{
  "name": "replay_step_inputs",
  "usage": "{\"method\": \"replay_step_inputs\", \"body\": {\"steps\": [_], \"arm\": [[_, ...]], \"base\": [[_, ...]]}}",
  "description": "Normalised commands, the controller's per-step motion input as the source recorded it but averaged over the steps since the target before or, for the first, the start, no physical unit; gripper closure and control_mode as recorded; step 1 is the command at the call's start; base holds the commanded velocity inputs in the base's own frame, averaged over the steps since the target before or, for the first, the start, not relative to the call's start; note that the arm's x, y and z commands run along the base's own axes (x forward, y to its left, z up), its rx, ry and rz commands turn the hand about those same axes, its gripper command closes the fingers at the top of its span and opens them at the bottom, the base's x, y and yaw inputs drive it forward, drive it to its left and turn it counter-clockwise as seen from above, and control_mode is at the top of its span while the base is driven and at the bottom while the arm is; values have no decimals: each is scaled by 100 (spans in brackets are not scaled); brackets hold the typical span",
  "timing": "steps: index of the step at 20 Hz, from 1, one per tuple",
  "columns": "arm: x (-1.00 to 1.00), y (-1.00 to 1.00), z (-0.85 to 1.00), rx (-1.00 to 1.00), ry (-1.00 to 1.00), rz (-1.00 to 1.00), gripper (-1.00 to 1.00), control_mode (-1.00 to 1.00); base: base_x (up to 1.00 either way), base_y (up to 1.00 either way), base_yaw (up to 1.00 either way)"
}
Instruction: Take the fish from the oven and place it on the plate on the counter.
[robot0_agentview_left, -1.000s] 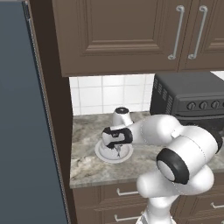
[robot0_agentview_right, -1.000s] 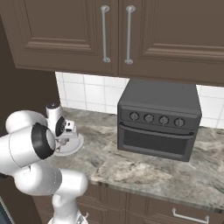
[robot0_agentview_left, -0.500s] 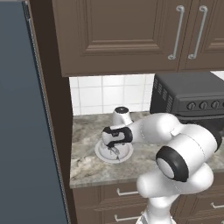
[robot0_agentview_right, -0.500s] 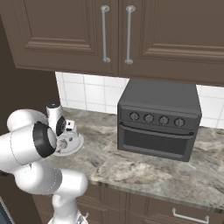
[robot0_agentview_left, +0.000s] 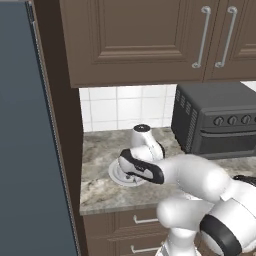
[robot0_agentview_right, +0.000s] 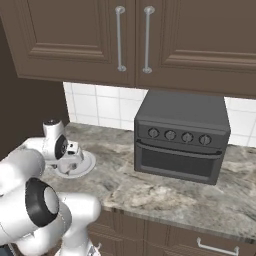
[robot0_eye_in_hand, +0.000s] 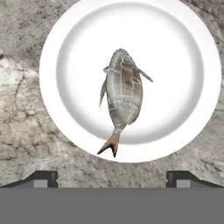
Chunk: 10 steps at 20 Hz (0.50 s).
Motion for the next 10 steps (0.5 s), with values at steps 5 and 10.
{"method": "replay_step_inputs", "body": {"steps": [5, 10], "arm": [[-79, -2, 66, 2, -9, 0, -100, -100], [-37, -7, 100, 0, -13, 0, -100, -100]], "base": [[0, 0, 0], [0, 0, 0]]}}
